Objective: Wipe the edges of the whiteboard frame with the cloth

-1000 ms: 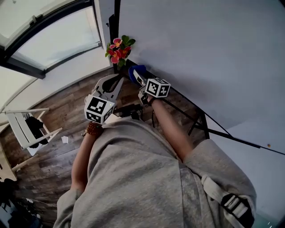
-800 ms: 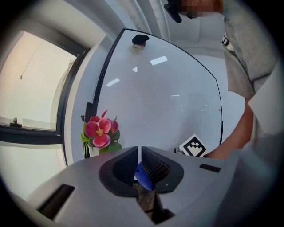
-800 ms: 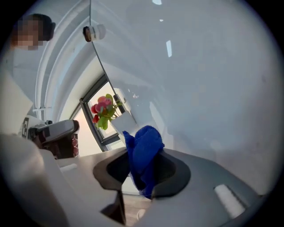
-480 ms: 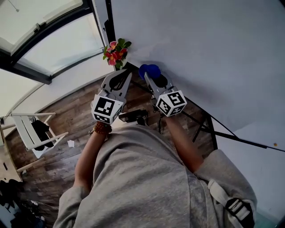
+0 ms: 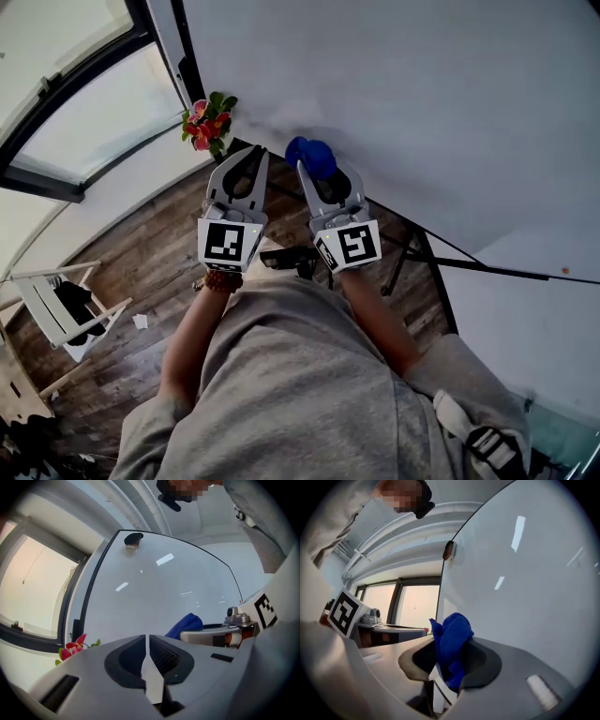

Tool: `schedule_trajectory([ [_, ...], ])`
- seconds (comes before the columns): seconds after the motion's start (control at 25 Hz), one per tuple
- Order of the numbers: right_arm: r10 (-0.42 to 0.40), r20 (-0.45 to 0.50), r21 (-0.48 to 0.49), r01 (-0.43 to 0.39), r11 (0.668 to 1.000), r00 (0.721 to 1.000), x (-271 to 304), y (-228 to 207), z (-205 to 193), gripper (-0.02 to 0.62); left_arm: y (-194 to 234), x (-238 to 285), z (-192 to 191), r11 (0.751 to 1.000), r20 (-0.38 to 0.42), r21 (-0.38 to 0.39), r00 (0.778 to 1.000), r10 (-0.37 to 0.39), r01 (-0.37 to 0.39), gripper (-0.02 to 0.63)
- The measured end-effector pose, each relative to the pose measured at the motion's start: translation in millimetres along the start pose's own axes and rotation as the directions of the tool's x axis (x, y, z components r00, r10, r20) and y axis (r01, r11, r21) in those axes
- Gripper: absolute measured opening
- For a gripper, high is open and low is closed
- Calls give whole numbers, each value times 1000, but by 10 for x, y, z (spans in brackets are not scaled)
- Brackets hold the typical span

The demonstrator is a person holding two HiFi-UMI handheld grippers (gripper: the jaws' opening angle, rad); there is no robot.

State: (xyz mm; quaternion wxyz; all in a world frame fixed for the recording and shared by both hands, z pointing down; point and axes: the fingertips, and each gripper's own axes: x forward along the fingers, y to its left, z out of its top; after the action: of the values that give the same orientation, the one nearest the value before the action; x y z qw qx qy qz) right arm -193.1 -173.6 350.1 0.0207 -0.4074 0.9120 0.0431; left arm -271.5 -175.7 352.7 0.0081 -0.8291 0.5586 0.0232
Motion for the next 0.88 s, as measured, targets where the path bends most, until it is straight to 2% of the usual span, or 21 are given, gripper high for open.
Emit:
schedule_trajectory([
  [0.16, -104, -43, -56, 101, 993, 994, -245, -199, 54, 129, -248, 103, -5, 998, 18, -41, 999, -48, 49, 32],
  [0.36, -215, -109, -107, 203, 973, 971, -568, -398, -6, 130, -601, 191, -180, 984, -18, -111, 990, -141, 138, 32],
  [0.6, -369, -195, -104, 355, 929, 909, -1132, -624, -187, 130, -1177, 244, -417, 940, -76, -173, 948, -309, 292, 32],
  [0.88, -436, -229, -67, 433, 899, 870, -1497, -841, -359, 130, -1665, 283, -580, 911, -112, -185, 913, -392, 369, 32],
])
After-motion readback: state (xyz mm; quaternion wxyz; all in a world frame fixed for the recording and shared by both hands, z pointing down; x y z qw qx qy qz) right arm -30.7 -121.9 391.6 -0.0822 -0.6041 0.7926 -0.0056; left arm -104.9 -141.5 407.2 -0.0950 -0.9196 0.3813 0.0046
